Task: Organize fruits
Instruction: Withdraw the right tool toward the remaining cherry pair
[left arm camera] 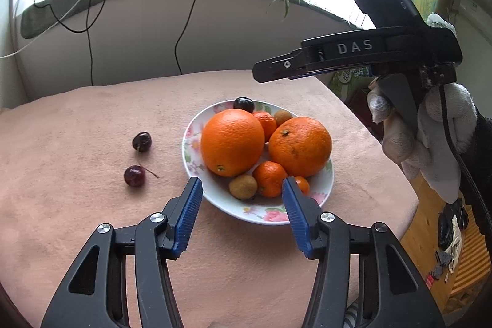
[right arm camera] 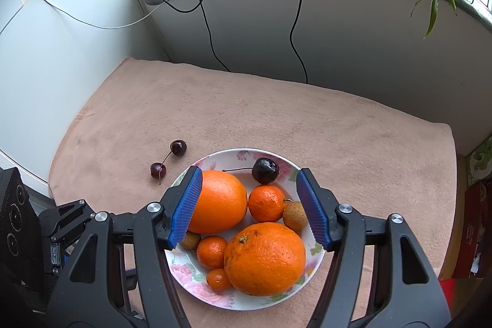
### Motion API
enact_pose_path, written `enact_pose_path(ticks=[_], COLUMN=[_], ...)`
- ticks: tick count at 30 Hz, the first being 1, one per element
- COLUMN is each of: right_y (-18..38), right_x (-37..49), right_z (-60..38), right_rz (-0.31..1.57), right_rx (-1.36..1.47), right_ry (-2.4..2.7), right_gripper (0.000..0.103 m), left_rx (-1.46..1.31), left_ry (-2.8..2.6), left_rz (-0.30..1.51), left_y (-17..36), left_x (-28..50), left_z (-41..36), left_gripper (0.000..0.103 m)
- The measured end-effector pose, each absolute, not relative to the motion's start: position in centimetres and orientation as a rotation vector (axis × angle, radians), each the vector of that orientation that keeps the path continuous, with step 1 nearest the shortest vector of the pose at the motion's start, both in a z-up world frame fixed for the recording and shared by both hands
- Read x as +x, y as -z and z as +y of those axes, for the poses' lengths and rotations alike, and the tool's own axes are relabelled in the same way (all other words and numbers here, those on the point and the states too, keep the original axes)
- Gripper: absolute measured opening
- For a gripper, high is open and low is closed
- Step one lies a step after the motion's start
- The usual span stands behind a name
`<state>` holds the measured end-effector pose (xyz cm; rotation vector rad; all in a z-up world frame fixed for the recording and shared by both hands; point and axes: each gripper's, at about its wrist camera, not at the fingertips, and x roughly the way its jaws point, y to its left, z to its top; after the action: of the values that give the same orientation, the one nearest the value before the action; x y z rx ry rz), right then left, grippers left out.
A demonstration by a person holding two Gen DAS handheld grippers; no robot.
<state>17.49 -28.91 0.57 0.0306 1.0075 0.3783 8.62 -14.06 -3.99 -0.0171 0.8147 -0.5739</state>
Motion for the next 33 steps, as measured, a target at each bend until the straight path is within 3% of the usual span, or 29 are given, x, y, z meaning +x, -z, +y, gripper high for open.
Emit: enact_pose_path(ticks=[23,33], right_y=[-0.3,1.5], right_x=[20.3,22.1], right_z=[-22.8,-20.1], right_rz=[1.048,1.115], right_rx=[0.036,0.109], right_ry=[-0.468,-0.502], right_gripper=[0.066,0.066], left_rx=[-0.077,-0.13], left_ry=[0.447,0.455], left_rz=[0.84,0.882], left_y=[6.1,7.6], left_x=[11.5,13.5], left_z=[-7.6,-6.7], left_gripper=[0.053,0.04])
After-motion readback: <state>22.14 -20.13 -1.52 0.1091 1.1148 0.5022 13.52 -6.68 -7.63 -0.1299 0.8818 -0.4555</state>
